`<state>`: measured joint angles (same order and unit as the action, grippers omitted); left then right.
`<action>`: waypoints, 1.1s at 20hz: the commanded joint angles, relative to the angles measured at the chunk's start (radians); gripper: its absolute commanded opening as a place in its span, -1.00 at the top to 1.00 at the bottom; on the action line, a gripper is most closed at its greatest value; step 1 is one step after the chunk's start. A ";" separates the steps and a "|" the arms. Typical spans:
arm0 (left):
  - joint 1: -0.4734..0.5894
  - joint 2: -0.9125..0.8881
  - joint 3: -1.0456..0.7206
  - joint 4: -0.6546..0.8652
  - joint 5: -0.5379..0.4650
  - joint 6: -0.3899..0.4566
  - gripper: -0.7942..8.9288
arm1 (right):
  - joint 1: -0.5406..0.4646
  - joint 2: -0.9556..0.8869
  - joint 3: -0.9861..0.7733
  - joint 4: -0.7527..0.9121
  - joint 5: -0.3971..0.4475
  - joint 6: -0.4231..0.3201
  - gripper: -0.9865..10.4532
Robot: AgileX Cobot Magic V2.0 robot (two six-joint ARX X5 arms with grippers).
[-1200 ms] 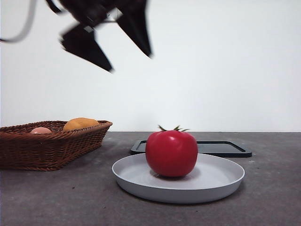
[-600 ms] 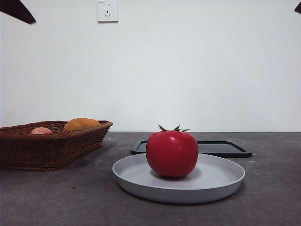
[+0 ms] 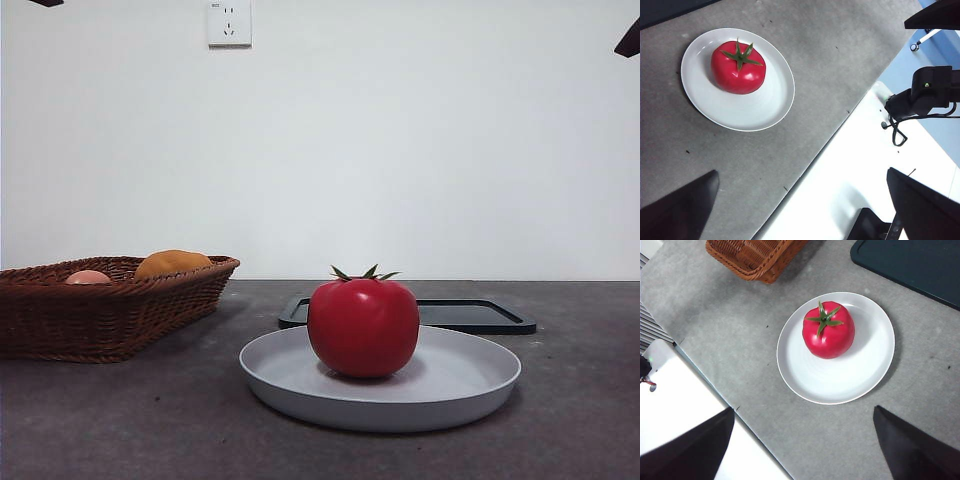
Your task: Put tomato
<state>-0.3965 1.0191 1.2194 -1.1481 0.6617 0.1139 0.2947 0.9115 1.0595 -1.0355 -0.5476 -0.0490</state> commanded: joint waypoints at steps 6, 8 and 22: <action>-0.003 0.006 0.022 0.018 0.008 0.013 -0.39 | 0.064 0.050 0.016 0.060 -0.001 0.005 0.05; -0.003 0.006 0.022 0.018 0.008 0.013 -0.38 | 0.092 0.082 0.016 0.097 -0.001 0.013 0.05; -0.003 0.006 0.022 0.019 0.008 0.013 -0.38 | 0.235 0.396 0.016 0.401 0.158 0.011 0.05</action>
<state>-0.3965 1.0191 1.2194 -1.1397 0.6617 0.1143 0.5194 1.2816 1.0595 -0.6472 -0.3954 -0.0444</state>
